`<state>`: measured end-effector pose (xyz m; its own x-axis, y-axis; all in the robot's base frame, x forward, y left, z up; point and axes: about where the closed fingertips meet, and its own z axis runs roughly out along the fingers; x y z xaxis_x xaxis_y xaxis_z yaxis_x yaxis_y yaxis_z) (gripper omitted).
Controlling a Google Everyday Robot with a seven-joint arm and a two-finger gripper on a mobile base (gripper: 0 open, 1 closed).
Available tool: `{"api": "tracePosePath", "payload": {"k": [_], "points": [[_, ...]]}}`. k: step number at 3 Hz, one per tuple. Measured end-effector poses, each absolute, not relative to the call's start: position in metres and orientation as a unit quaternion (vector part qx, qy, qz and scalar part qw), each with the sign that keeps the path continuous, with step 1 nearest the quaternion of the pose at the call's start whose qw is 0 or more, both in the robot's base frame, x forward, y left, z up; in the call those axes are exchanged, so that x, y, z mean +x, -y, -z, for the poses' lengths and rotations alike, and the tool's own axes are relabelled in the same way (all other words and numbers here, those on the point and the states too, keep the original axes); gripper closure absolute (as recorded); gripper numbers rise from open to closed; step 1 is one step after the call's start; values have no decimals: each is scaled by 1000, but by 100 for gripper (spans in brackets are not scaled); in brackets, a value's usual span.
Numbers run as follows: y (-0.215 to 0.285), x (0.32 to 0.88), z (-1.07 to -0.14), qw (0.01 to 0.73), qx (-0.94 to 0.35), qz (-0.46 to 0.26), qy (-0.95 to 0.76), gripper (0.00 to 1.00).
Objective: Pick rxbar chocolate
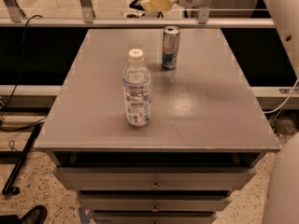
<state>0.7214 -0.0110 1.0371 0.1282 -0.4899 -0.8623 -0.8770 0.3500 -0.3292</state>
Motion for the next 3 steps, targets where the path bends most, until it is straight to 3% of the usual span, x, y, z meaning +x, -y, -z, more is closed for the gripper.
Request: {"api": "tracePosePath", "payload": {"k": [3], "points": [[26,710,-1048,519,-566,-206,-606,100]]}}
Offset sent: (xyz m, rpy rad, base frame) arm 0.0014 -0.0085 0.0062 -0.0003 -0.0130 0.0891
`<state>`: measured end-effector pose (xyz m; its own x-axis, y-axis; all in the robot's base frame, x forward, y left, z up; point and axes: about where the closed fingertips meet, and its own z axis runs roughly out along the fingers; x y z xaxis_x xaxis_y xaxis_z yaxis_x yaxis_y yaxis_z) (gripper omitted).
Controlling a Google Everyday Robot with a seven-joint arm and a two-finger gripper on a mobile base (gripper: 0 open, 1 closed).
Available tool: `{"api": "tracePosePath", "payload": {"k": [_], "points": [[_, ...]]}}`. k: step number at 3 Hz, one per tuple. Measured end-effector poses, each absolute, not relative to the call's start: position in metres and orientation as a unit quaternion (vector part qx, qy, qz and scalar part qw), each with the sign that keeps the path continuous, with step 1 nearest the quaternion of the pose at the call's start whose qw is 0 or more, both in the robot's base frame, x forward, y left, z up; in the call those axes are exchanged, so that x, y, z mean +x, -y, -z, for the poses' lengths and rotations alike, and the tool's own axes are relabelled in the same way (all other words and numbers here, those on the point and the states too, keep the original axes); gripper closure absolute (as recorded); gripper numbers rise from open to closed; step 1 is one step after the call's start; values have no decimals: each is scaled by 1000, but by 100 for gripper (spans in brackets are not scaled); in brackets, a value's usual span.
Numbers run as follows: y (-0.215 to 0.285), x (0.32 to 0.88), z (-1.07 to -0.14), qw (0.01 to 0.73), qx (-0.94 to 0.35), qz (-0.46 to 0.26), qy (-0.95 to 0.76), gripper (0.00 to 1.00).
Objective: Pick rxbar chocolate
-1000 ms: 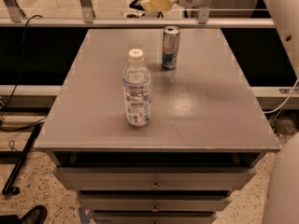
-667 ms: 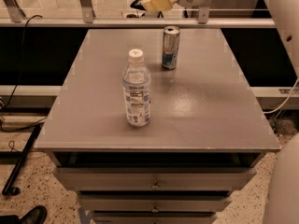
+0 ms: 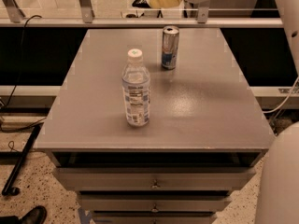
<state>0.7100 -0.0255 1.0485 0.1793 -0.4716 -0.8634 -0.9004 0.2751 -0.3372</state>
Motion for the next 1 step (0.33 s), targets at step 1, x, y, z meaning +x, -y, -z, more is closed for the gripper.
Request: {"api": "tracePosePath", "payload": {"k": [1], "points": [[25,708,-1050,517,-569,-209,-604,100]]}}
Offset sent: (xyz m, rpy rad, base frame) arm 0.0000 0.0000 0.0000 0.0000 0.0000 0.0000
